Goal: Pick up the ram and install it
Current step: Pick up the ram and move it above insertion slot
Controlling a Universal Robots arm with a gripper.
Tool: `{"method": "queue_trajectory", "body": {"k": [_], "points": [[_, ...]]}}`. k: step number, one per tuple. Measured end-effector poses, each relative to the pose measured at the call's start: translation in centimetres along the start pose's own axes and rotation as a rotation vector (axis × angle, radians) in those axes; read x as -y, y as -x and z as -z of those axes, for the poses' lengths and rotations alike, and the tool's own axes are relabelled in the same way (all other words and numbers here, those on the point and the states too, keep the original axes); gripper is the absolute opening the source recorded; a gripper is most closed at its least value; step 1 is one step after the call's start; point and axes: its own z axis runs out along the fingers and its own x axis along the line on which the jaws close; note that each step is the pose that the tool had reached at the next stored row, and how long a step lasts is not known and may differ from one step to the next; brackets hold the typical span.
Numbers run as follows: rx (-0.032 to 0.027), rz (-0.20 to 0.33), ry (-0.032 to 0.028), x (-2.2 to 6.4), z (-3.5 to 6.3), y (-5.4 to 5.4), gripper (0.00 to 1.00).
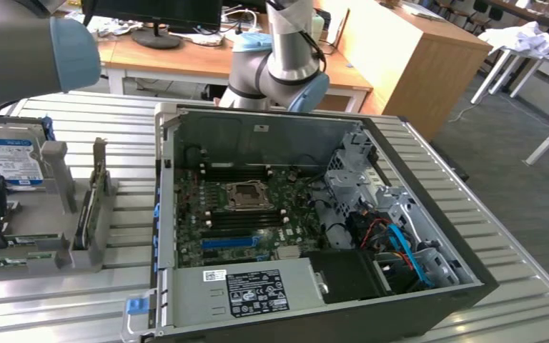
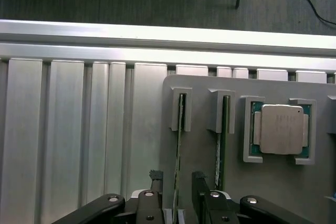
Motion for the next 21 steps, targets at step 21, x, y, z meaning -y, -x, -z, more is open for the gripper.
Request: {"method": "queue_trajectory", "body": {"k": [21], "points": [[0.0000, 0.000, 0.0013, 1.70, 0.05, -0.4, 0.36]]}}
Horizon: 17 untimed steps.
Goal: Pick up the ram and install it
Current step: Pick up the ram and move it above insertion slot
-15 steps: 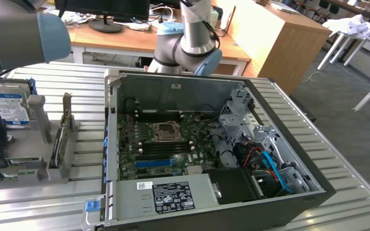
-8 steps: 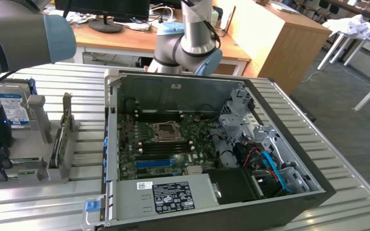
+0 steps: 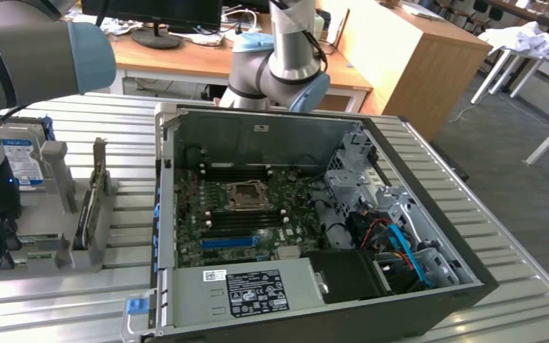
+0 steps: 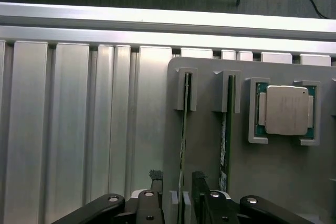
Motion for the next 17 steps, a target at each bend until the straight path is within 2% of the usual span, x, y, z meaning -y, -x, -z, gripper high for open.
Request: {"method": "queue_trajectory", "body": {"k": [14, 17], "points": [[0.0000, 0.000, 0.0000, 0.03, -0.58, -0.01, 0.36], [0.0001, 0.000, 0.0000, 0.03, -0.63, 0.35, 0.36]]}}
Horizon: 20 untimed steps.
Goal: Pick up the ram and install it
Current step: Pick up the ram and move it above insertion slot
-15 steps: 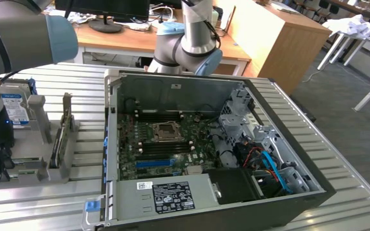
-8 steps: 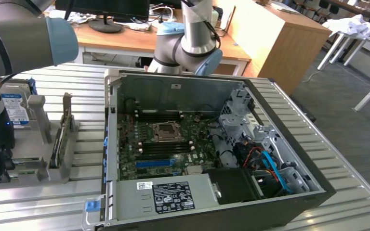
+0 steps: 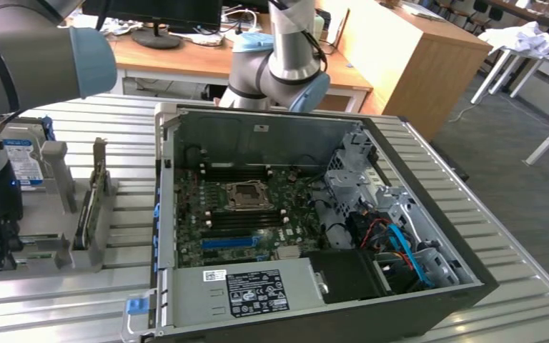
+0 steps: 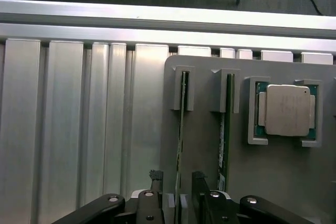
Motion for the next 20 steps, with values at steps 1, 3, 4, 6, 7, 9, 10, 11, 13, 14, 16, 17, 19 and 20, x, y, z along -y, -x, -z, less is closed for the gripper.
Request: {"method": "queue_trajectory", "body": {"k": [1, 3, 4, 6, 7, 9, 10, 11, 13, 14, 16, 17, 19, 20], "points": [[0.0001, 0.000, -0.0003, 0.01, -0.01, 0.04, 0.36], [-0.0002, 0.000, 0.0000, 0.00, -0.02, 0.04, 0.36], [-0.0006, 0.000, -0.0003, 0.01, -0.09, 0.04, 0.36], [-0.0015, 0.000, -0.0001, 0.02, -0.25, 0.03, 0.36], [-0.0018, 0.000, 0.0001, 0.01, -0.27, 0.04, 0.36], [-0.0019, 0.000, 0.0001, 0.01, -0.26, 0.03, 0.36], [-0.0018, 0.000, 0.0000, 0.01, -0.27, 0.04, 0.36], [-0.0018, 0.000, -0.0001, 0.01, -0.27, 0.04, 0.36], [-0.0018, 0.000, -0.0001, 0.01, -0.28, 0.04, 0.36], [-0.0018, 0.000, 0.0000, 0.01, -0.27, 0.04, 0.36], [-0.0018, 0.000, -0.0001, 0.01, -0.28, 0.04, 0.36], [-0.0018, 0.000, -0.0001, 0.01, -0.28, 0.04, 0.36], [-0.0018, 0.000, -0.0001, 0.01, -0.27, 0.04, 0.34], [-0.0018, 0.000, -0.0001, 0.01, -0.28, 0.04, 0.34]]}}
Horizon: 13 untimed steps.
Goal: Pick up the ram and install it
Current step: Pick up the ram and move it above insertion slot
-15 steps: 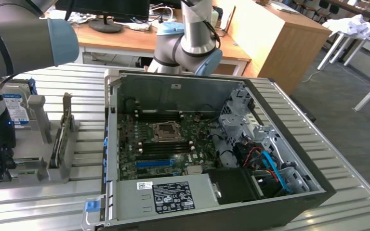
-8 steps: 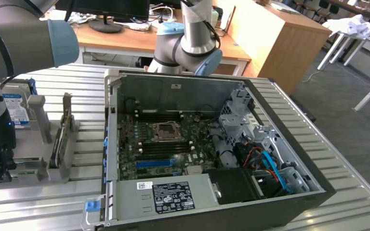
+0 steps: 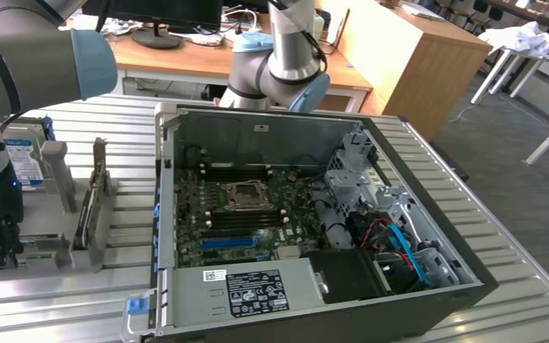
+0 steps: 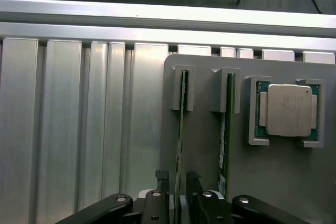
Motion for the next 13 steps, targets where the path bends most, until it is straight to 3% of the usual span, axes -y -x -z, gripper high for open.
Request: {"method": "queue_trajectory", "body": {"k": [1, 2, 8, 9, 13], "points": [[0.0000, 0.000, 0.0000, 0.00, 0.00, 0.00, 0.34], [0.0000, 0.000, 0.0000, 0.00, 0.00, 0.00, 0.27], [0.0000, 0.000, 0.0000, 0.00, 0.00, 0.00, 0.25], [0.0000, 0.000, 0.0001, 0.00, 0.00, 0.00, 0.19], [0.0000, 0.000, 0.0000, 0.00, 0.00, 0.00, 0.19]]}}
